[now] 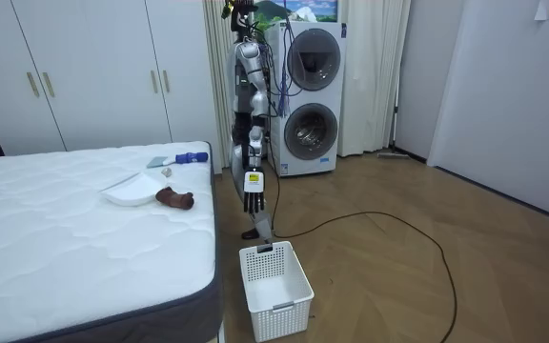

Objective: Clean bed

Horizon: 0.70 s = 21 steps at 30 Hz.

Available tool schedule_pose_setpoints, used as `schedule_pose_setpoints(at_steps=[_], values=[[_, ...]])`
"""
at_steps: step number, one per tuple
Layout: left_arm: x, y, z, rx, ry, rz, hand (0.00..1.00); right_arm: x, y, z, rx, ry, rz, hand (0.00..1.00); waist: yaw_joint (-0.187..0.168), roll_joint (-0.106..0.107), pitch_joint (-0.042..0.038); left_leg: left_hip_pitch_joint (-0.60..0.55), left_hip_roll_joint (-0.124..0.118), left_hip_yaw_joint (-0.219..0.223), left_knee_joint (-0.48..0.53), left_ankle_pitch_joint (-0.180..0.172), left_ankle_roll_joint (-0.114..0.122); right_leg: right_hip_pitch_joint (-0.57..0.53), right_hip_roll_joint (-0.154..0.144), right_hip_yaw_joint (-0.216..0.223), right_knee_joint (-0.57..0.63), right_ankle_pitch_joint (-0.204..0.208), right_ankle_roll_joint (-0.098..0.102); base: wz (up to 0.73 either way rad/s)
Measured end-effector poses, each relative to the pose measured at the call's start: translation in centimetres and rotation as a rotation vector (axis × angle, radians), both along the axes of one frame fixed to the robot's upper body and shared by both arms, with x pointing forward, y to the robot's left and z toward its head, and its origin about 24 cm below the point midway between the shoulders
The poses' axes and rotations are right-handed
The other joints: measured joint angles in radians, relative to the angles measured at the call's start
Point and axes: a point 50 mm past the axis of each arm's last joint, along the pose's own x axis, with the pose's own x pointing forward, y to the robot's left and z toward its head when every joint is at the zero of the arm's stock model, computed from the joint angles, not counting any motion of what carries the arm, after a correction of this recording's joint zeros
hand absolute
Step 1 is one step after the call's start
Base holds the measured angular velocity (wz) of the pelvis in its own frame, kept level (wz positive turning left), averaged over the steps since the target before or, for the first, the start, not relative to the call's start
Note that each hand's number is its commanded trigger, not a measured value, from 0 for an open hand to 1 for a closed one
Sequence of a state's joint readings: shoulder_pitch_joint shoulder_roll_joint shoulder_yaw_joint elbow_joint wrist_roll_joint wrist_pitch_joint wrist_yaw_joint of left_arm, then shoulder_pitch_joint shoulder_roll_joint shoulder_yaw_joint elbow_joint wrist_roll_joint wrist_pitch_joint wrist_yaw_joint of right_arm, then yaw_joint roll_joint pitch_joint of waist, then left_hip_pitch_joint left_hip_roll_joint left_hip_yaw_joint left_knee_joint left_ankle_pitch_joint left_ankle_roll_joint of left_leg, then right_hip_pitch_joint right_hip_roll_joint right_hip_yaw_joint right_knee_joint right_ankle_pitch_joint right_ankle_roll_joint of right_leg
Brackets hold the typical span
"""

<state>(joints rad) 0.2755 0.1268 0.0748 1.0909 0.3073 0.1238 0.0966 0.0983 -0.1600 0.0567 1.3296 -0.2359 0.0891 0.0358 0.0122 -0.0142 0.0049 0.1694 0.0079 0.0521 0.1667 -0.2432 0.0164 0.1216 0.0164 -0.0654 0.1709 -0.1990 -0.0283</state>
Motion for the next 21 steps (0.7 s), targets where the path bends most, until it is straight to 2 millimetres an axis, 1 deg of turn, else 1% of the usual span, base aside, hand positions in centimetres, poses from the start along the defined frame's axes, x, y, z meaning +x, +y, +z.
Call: schedule_pose_setpoints(at_steps=[9,21], values=[[0.49,0.01,-0.01,-0.002,-0.011,-0.002,0.00,0.09,0.06,-0.01,0.011,0.002,0.008,0.00,0.000,-0.002,0.0016,-0.003,0.000,0.000,-0.001,0.000,0.000,0.000,0.000,0.001,-0.002,0.000,0.000,0.00],[0.33,0.03,0.00,0.004,-0.008,-0.003,0.00,0.10,0.06,-0.01,0.009,-0.001,0.004,0.00,0.001,0.000,0.0018,-0.002,-0.001,0.000,-0.001,0.000,0.000,0.001,0.000,0.006,0.000,0.000,0.000,0.00]])
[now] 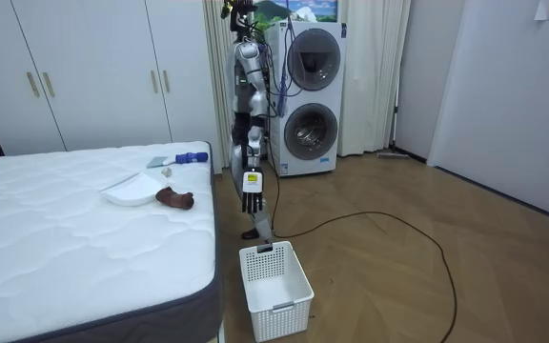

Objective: Clean bed

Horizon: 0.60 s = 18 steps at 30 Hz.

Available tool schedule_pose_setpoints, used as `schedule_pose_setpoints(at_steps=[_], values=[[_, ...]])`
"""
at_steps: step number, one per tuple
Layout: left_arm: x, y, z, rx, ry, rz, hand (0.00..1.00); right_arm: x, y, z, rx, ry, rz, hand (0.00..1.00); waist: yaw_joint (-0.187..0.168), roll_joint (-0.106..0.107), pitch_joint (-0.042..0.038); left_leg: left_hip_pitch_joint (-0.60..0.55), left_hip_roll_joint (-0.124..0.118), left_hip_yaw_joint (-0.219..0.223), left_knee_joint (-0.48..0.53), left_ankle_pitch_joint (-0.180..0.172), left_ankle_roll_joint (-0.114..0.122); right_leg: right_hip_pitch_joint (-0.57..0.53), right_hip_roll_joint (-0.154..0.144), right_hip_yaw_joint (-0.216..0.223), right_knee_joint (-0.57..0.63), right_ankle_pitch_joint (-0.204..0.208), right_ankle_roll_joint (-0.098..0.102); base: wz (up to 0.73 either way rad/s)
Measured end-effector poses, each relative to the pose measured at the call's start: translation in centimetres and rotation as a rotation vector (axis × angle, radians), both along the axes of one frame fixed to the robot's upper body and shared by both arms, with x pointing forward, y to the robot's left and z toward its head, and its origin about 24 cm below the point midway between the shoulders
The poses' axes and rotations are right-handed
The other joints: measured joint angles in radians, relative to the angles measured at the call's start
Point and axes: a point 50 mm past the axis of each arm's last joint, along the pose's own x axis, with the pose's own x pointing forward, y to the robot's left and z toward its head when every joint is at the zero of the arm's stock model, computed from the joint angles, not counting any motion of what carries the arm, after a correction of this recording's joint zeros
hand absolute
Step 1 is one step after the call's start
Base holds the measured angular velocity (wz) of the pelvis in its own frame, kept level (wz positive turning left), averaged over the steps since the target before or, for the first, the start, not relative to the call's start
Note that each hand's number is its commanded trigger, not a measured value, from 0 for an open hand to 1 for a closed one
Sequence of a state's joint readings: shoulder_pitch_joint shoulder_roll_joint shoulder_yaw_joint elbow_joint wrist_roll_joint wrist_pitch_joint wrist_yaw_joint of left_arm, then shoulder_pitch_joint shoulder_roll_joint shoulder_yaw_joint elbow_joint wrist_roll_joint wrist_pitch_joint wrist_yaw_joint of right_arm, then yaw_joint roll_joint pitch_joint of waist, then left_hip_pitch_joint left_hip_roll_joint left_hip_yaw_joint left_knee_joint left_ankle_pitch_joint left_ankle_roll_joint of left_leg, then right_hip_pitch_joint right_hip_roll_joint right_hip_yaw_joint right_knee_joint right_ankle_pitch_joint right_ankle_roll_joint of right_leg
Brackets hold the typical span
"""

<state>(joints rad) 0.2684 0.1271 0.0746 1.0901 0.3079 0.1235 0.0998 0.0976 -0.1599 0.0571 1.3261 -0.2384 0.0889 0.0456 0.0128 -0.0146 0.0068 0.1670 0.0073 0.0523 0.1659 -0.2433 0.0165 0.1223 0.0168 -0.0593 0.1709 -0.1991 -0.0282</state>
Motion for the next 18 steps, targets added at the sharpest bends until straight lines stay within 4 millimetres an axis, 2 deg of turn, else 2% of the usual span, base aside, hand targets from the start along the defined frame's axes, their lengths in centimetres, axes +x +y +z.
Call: schedule_pose_setpoints(at_steps=[6,11,12,14,17,18], values=[[0.1,0.0,0.0,0.010,-0.006,0.001,0.00,0.2,0.0,0.0,0.000,-0.013,-0.011,0.00,0.000,0.003,-0.0009,0.000,0.000,0.000,0.000,0.000,0.000,0.001,0.000,0.001,0.000,0.000,0.000,0.00],[1.1,0.3,0.1,0.031,-0.039,-0.003,0.00,0.3,-0.1,0.0,-0.003,-0.021,-0.011,0.00,-0.002,0.008,-0.0025,-0.003,0.000,-0.001,0.001,0.000,0.000,-0.001,-0.006,-0.002,0.000,0.000,0.000,0.01],[1.6,0.5,0.2,0.050,-0.067,0.001,0.00,0.4,-0.1,0.1,-0.005,-0.026,-0.009,0.00,-0.003,0.005,-0.0010,-0.005,0.000,-0.004,0.002,0.000,0.000,-0.001,-0.006,-0.003,0.000,0.000,0.000,0.07],[2.8,1.0,0.5,0.096,-0.128,0.022,0.00,0.6,-0.1,0.1,-0.009,-0.040,-0.006,0.00,-0.006,0.008,-0.0035,-0.007,-0.001,-0.011,0.002,0.000,0.000,-0.002,-0.007,-0.009,0.000,0.000,0.000,0.07],[5.3,1.8,1.6,0.179,-0.274,0.016,0.00,0.9,-0.4,0.2,-0.018,-0.062,-0.002,0.00,-0.006,0.006,-0.0022,-0.006,-0.002,-0.015,0.002,0.000,0.000,-0.001,-0.007,-0.011,-0.001,0.000,0.000,0.01],[6.5,2.1,2.1,0.205,-0.336,0.010,0.00,1.1,-0.4,0.2,-0.019,-0.072,-0.002,0.00,-0.004,0.012,-0.0045,-0.008,-0.002,-0.016,0.002,0.000,0.000,0.000,-0.007,-0.015,-0.001,0.000,0.000,0.03]])
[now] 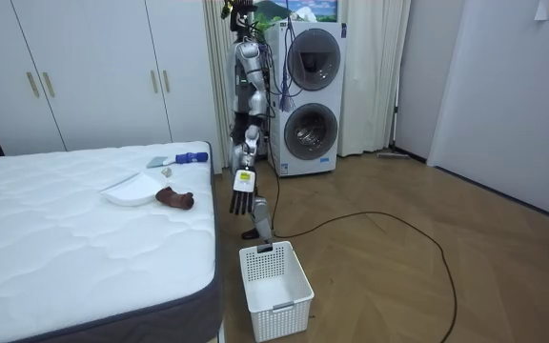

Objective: Clean bed

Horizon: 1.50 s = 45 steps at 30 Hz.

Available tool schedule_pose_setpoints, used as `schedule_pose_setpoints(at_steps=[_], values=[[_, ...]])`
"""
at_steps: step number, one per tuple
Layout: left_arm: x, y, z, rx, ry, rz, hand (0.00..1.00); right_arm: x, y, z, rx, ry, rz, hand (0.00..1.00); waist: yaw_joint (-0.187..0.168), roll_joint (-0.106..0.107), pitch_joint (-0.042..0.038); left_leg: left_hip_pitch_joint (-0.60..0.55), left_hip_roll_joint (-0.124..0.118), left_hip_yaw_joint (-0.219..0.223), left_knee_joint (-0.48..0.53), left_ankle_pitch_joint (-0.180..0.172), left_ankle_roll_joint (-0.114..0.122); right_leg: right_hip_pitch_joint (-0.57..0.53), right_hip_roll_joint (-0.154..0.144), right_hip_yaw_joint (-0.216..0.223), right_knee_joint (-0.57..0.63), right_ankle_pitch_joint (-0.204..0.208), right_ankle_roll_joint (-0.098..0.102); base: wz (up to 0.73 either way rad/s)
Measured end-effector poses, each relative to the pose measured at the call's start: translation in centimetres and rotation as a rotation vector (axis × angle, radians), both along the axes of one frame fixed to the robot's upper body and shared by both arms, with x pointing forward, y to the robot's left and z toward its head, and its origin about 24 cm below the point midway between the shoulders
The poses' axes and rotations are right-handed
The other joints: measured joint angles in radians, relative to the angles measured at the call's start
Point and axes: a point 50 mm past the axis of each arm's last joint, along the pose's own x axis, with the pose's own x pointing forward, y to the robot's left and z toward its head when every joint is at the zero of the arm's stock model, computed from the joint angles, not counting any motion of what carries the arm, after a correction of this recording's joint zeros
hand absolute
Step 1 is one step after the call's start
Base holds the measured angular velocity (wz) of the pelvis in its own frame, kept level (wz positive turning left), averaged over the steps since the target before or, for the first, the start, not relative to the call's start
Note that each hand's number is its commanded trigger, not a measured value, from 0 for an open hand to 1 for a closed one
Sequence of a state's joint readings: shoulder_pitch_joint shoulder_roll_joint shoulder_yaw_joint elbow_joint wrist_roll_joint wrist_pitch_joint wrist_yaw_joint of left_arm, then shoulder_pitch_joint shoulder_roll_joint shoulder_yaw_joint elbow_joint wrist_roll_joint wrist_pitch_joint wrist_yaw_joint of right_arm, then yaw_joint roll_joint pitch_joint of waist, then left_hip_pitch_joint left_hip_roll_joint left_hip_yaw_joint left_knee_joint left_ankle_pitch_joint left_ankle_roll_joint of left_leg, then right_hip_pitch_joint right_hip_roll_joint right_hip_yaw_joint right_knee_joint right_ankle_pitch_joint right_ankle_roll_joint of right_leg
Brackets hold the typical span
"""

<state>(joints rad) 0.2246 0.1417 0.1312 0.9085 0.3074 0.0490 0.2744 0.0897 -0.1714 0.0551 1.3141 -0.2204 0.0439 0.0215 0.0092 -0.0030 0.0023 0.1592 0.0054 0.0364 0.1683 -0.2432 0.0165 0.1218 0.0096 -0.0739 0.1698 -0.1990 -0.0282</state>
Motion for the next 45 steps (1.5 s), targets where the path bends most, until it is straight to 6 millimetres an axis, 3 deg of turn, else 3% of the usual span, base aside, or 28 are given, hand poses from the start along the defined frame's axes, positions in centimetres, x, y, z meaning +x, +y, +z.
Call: schedule_pose_setpoints(at_steps=[1,7,13,26,34,39,45], values=[[1.2,0.2,0.7,0.022,-0.065,-0.013,0.00,0.3,-0.1,0.1,0.000,-0.015,-0.006,0.00,-0.002,-0.004,0.0027,-0.003,-0.001,-0.003,0.000,0.000,0.000,-0.001,-0.002,-0.006,-0.001,0.000,0.000,0.06],[5.7,0.0,3.6,0.083,-0.331,-0.075,0.00,1.8,-0.4,0.4,0.006,-0.105,0.008,0.00,-0.006,0.002,-0.0001,-0.012,-0.002,-0.006,0.001,0.000,0.000,-0.010,0.004,-0.011,-0.005,0.000,0.000,0.03],[6.8,-0.8,4.1,0.104,-0.410,-0.112,0.00,1.9,-0.6,0.5,0.014,-0.127,0.020,0.00,-0.009,0.007,0.0018,-0.023,-0.001,-0.010,0.000,0.000,0.000,-0.015,0.004,-0.014,-0.003,0.000,0.000,0.00],[7.2,-1.2,4.3,0.108,-0.450,-0.129,0.00,1.9,-0.5,0.5,0.025,-0.127,0.026,0.00,-0.023,0.007,0.0018,-0.028,-0.002,-0.012,0.004,0.000,0.000,-0.025,0.003,-0.017,-0.001,0.001,0.000,0.00],[9.8,-1.6,5.3,0.114,-0.520,-0.149,0.00,2.0,-0.6,0.5,0.027,-0.135,-0.006,0.00,-0.028,0.014,0.0018,-0.055,-0.001,-0.012,0.013,0.000,0.000,-0.043,0.005,-0.012,0.001,0.003,0.000,0.00],[10.4,-1.9,5.4,0.114,-0.530,-0.162,0.00,1.9,-0.7,0.6,0.029,-0.139,-0.030,0.00,-0.032,0.014,-0.0006,-0.079,0.000,-0.008,0.014,0.000,0.000,-0.072,0.005,-0.011,0.004,0.003,-0.001,0.00],[12.6,-1.7,6.3,0.131,-0.592,-0.148,0.00,3.0,-0.6,0.6,0.033,-0.152,-0.041,0.00,-0.037,0.008,0.0029,-0.125,-0.001,-0.011,0.025,0.003,0.000,-0.117,-0.004,-0.012,0.019,0.006,-0.002,-0.01]])
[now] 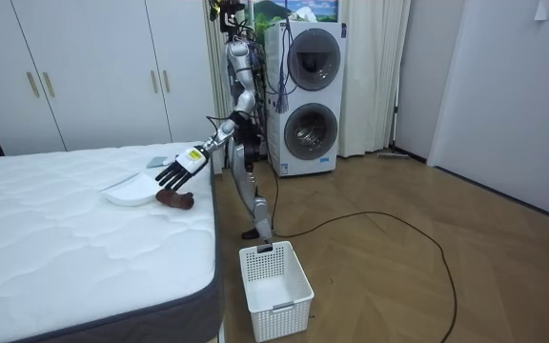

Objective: Clean bed

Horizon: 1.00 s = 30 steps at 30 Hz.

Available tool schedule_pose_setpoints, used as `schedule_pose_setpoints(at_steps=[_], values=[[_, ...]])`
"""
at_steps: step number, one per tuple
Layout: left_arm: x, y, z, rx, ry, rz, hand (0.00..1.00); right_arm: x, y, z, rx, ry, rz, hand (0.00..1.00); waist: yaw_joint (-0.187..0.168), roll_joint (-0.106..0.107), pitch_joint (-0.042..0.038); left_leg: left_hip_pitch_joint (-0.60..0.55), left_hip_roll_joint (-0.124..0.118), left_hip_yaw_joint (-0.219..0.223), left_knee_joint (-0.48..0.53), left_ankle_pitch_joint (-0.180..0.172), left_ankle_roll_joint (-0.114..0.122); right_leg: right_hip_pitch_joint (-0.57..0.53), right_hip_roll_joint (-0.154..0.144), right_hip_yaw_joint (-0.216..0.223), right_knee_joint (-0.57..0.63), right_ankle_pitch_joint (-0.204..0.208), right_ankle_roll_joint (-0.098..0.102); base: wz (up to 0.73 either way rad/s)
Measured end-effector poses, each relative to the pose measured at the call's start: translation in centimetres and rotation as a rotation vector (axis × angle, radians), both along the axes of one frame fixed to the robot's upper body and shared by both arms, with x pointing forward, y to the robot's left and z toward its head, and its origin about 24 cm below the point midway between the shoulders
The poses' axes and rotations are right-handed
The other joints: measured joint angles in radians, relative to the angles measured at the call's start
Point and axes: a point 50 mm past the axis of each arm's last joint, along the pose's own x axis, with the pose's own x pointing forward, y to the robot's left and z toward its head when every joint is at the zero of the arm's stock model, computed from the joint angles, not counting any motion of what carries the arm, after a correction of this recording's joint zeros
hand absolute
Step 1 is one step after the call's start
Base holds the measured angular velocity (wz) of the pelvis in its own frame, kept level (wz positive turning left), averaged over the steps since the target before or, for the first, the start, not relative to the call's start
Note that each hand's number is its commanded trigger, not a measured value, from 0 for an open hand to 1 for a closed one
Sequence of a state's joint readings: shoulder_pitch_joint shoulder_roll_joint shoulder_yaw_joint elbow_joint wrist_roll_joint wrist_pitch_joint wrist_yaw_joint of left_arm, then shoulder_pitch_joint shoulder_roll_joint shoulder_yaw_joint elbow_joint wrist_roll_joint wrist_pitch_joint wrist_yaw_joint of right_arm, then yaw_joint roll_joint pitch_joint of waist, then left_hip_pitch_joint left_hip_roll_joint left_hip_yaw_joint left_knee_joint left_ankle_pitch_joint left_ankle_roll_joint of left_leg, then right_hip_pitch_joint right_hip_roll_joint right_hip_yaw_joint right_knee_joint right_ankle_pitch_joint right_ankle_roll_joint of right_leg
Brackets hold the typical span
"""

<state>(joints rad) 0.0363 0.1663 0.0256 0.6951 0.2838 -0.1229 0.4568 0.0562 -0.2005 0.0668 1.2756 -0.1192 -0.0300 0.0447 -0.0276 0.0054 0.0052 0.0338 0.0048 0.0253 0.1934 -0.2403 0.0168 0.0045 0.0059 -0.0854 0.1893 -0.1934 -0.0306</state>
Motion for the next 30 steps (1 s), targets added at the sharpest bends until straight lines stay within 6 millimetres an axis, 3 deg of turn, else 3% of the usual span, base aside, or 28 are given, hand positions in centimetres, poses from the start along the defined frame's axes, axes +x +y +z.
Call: schedule_pose_setpoints(at_steps=[6,20,23,24,25,26,27,28,29,30], values=[[1.4,0.4,0.1,0.018,-0.011,0.026,0.00,0.6,-0.1,0.0,-0.002,0.005,-0.013,0.00,-0.013,0.005,0.0039,-0.025,-0.001,0.002,0.005,0.000,0.000,-0.022,-0.001,-0.002,0.001,0.000,0.000,0.00],[2.9,-0.8,-0.2,0.020,0.023,-0.048,0.00,3.5,-0.1,0.6,-0.032,-0.040,0.092,0.00,-0.022,0.020,0.0102,-0.124,-0.001,0.010,0.019,0.001,0.001,-0.129,-0.004,0.011,0.020,0.001,0.000,-0.02],[3.3,-0.6,0.0,0.022,0.019,-0.051,0.00,4.2,0.0,0.7,-0.043,-0.056,0.119,0.00,-0.029,0.016,0.0134,-0.193,-0.006,0.041,0.126,-0.001,-0.001,-0.130,-0.018,0.093,0.016,0.005,-0.001,0.05],[3.8,-0.6,0.1,0.021,0.015,-0.058,0.00,4.7,-0.1,0.8,-0.055,-0.075,0.122,0.00,-0.038,0.014,0.0174,-0.248,-0.018,0.044,0.130,0.008,-0.007,-0.134,-0.026,0.163,0.016,0.007,0.003,0.52],[4.6,-0.7,0.6,0.022,-0.003,-0.069,0.00,4.6,-0.2,0.9,-0.061,-0.080,0.108,0.00,-0.048,0.026,0.0158,-0.306,-0.017,0.055,0.052,0.075,0.028,-0.153,-0.028,0.182,0.027,0.003,0.010,0.48],[4.9,-0.6,0.8,0.026,-0.009,-0.074,0.00,4.5,-0.1,0.8,-0.060,-0.079,0.103,0.00,-0.043,0.016,0.0125,-0.303,-0.017,0.077,0.055,0.095,0.029,-0.168,-0.035,0.182,0.038,-0.003,0.020,0.21],[5.2,-0.4,1.0,0.042,-0.010,-0.090,0.00,4.5,-0.2,0.8,-0.059,-0.081,0.093,0.00,-0.021,0.016,0.0139,-0.301,-0.016,0.108,0.045,0.104,0.036,-0.196,-0.040,0.135,0.055,-0.003,0.029,-0.27],[5.2,-0.3,1.0,0.057,-0.001,-0.103,0.00,4.7,-0.3,0.9,-0.061,-0.089,0.084,0.00,-0.001,0.017,0.0155,-0.300,-0.016,0.082,0.046,0.105,0.036,-0.224,-0.048,0.068,0.071,-0.009,0.040,-0.43],[5.2,-0.1,1.0,0.064,0.002,-0.105,0.00,5.0,-0.4,1.0,-0.065,-0.100,0.085,0.00,0.010,0.020,0.0172,-0.301,-0.016,0.054,0.046,0.104,0.035,-0.246,-0.049,0.043,0.064,-0.002,0.040,-0.55],[5.0,0.3,0.9,0.072,0.020,-0.098,0.00,5.6,-0.7,1.3,-0.085,-0.119,0.094,0.00,0.009,0.030,0.0235,-0.303,-0.018,0.015,0.047,0.102,0.031,-0.284,-0.048,0.007,0.033,0.055,0.024,-0.27]])
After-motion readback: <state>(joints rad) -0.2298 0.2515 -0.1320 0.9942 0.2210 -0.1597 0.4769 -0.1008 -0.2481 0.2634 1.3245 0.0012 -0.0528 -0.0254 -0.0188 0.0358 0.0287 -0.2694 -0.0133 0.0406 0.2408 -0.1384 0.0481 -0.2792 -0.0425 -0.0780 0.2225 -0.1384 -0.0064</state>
